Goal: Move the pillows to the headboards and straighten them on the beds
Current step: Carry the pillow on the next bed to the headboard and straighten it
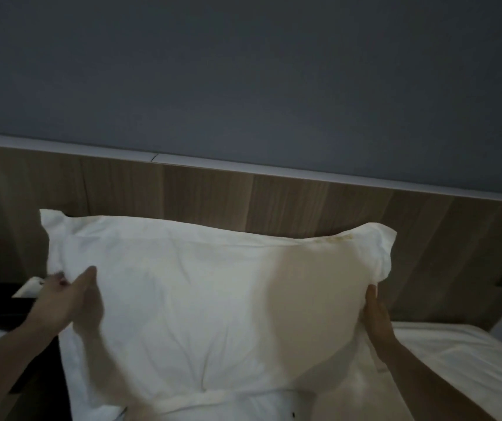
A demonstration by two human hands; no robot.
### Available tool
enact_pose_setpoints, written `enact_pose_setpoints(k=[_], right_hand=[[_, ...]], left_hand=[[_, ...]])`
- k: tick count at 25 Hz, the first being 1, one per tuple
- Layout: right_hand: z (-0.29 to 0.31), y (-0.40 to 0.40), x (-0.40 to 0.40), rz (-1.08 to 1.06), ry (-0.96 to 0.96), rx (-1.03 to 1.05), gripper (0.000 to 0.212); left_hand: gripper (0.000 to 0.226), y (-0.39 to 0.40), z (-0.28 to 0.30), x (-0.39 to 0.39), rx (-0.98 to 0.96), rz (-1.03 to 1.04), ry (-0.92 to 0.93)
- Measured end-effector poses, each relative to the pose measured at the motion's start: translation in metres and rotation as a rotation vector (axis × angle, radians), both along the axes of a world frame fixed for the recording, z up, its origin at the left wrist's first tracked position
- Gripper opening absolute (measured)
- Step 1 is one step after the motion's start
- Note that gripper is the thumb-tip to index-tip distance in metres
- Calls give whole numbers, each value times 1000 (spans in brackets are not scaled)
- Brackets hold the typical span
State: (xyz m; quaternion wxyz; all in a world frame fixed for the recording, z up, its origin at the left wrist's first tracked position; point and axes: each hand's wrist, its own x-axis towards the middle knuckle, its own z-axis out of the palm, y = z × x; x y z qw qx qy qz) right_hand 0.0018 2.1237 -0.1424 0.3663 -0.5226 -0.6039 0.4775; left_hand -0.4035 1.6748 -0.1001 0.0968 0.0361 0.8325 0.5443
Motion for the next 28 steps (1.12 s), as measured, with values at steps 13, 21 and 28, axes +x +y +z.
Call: enact_pose_setpoints(k=[13, 21, 28], right_hand=[[0, -30, 1, -167, -90, 150, 68], [66, -9, -8, -197, -39, 619, 47], [155, -2, -91, 503, -982, 582, 39]], left_hand=[[49, 18, 18, -2, -261, 23, 222], [44, 22, 47, -1, -148, 82, 676], [52, 75, 77, -5, -703, -454, 730]])
